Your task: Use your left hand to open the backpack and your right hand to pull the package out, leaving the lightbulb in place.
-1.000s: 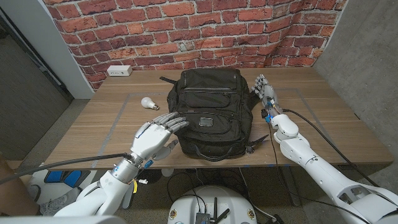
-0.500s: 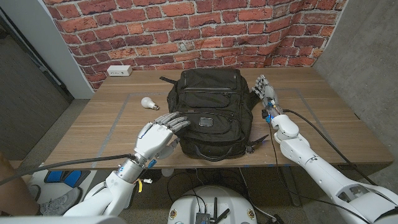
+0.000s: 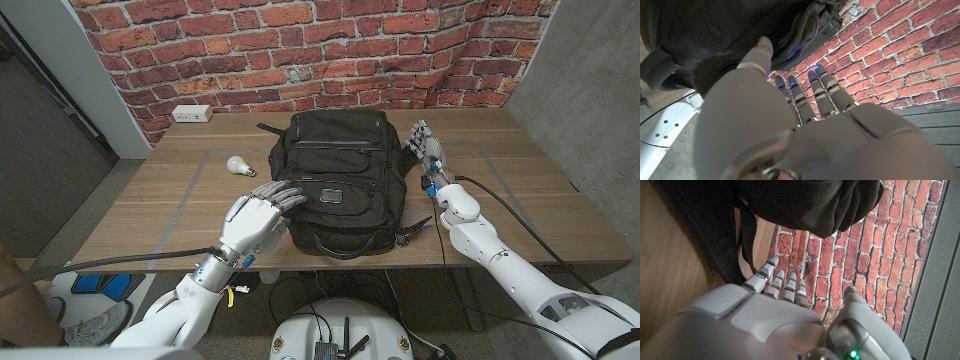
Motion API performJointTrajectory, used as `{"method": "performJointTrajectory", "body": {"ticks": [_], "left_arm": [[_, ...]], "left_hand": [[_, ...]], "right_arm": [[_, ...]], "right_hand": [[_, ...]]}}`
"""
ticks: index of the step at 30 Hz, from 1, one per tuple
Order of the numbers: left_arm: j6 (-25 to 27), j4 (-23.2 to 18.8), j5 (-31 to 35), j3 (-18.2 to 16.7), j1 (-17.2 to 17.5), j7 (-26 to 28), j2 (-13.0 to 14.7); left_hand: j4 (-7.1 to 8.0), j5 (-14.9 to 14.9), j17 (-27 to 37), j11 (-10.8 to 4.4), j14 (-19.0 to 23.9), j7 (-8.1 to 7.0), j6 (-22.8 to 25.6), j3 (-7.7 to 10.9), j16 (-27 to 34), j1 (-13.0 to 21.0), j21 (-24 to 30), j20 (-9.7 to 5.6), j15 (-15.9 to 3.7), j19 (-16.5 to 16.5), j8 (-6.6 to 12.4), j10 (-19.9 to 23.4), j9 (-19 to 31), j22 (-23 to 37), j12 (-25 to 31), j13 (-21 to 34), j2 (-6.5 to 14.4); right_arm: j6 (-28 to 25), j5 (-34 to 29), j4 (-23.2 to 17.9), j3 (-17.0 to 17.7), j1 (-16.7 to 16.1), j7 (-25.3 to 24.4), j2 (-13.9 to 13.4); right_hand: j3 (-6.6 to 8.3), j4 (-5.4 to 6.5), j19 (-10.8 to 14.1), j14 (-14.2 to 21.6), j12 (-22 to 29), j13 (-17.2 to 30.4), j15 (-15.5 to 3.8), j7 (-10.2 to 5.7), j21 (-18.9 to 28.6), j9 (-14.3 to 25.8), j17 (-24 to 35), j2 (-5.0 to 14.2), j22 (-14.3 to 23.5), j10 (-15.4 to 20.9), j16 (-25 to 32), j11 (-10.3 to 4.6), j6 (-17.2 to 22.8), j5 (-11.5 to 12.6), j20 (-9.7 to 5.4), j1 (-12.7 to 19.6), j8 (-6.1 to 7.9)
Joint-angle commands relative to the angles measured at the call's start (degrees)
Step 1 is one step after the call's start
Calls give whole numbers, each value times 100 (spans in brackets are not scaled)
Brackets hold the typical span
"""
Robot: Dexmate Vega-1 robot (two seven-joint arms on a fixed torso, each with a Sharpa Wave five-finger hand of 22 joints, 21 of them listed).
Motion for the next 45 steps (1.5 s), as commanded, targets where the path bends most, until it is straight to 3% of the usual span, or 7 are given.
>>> {"method": "performJointTrajectory", "body": {"ticks": [1,10,16,25,29,36,45], "left_arm": [[274,-28,-129,295,-231,29,184],[417,-178,-196,309,-229,-33,342],[479,-267,-251,263,-220,-84,422],[456,-280,-339,209,-267,-59,484],[459,-255,-336,237,-335,-30,450],[375,-233,-465,238,-471,36,400],[257,-184,-574,232,-682,20,373]], "left_hand": [[-7,28,11,5,167,-19,221,-47,32,94,58,-941,-1029,115,48,192,9,30,39,23,39],[22,20,23,18,796,-6,900,-227,51,200,93,-938,-1067,384,43,903,19,49,48,32,267],[30,18,17,3,1135,-65,1221,-258,50,191,126,-922,-1082,526,44,1208,24,61,37,36,399],[34,11,7,-7,1770,-10,1748,-263,3,-25,218,-920,-1088,876,-64,1864,2,85,35,51,543],[3,14,33,-3,2216,-15,2221,-228,42,-54,304,-904,-1100,1110,36,2329,47,107,64,69,628],[-14,4,47,6,2711,-9,2560,-197,57,-90,368,-904,-1111,1269,123,2878,76,122,85,88,652],[-13,7,63,4,2976,28,2722,-171,85,-99,398,-905,-1113,1345,168,3095,79,127,75,96,685]], "right_arm": [[84,39,188,-11,78,106,59],[98,56,268,-21,106,146,85],[75,62,244,-26,93,143,82],[-11,48,25,-10,-29,54,-4],[-98,-20,-133,-23,-103,-39,-83],[-151,-14,-291,3,-204,-117,-129],[-191,-53,-466,26,-309,-227,-189]], "right_hand": [[29,-27,50,20,57,20,-118,22,-6,15,14,228,10,37,43,8,-12,-5,-64,-25,34],[35,-28,56,21,51,20,-117,18,-12,15,5,228,10,25,44,15,-13,-5,-61,-29,34],[37,-28,58,19,54,20,-118,19,-15,15,2,229,10,30,46,13,-13,-5,-61,-30,34],[41,-29,61,13,54,20,-113,18,-21,15,-5,232,11,31,46,-1,-11,-4,-62,-33,35],[41,-30,64,18,55,20,-113,19,-22,15,-7,230,11,35,49,-1,-9,-4,-65,-34,36],[41,-33,62,16,53,20,-114,20,-25,15,-9,229,11,31,52,7,-11,-5,-61,-35,35],[41,-37,61,11,55,20,-113,16,-29,15,-12,230,11,35,54,2,-7,-6,-64,-35,36]]}}
